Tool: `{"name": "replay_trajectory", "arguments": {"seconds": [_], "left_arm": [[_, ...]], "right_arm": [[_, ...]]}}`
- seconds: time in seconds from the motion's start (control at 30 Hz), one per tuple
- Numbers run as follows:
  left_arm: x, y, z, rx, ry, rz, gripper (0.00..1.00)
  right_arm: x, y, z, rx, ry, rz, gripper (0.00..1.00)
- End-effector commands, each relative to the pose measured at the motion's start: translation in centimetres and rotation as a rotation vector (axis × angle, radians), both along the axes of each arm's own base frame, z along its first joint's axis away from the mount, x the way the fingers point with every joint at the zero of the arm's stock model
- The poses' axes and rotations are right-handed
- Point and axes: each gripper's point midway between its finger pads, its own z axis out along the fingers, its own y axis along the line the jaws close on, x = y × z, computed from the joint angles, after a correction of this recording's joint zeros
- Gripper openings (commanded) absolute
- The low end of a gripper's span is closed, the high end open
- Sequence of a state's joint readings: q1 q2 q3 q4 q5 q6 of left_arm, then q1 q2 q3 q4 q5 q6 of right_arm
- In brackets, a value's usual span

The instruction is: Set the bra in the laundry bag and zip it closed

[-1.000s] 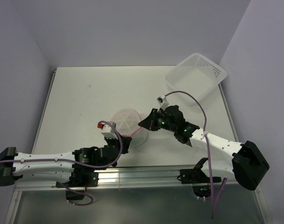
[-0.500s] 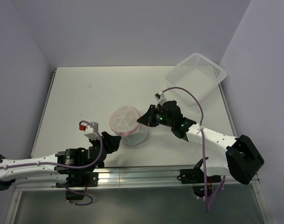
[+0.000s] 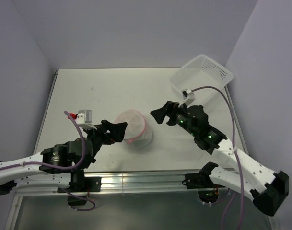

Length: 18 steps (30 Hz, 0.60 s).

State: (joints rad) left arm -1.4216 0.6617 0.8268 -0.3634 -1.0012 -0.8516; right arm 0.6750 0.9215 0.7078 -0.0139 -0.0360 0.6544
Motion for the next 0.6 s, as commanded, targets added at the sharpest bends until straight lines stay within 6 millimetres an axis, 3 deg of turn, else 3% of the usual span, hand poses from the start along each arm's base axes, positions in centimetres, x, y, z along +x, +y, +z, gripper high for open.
{"name": "replay_trajectory", "arguments": {"seconds": [0.0, 0.13, 0.27, 0.4, 0.57], "left_arm": [[0.3, -0.1, 2.0, 0.061, -0.046, 0.001, 0.99], [0.4, -0.7, 1.5, 0.112, -0.035, -0.011, 0.99], [0.3, -3.3, 0.4, 0.136, -0.054, -0.069, 0.99], [0.5, -5.1, -0.5, 0.173, -0.046, -0.073, 0.99], [0.2, -6.6, -0.4, 0.17, -0.066, -0.131, 0.99]], "right_arm": [[-0.1, -4.9, 4.2, -0.053, -0.131, -0.172, 1.0], [-3.2, -10.1, 8.0, -0.043, -0.26, -0.276, 1.0], [-5.4, -13.4, 9.6, -0.018, -0.339, -0.342, 1.0], [-6.1, -14.9, 8.7, -0.023, -0.333, -0.388, 1.0], [-6.4, -15.0, 8.0, -0.015, -0.304, -0.386, 1.0]]}}
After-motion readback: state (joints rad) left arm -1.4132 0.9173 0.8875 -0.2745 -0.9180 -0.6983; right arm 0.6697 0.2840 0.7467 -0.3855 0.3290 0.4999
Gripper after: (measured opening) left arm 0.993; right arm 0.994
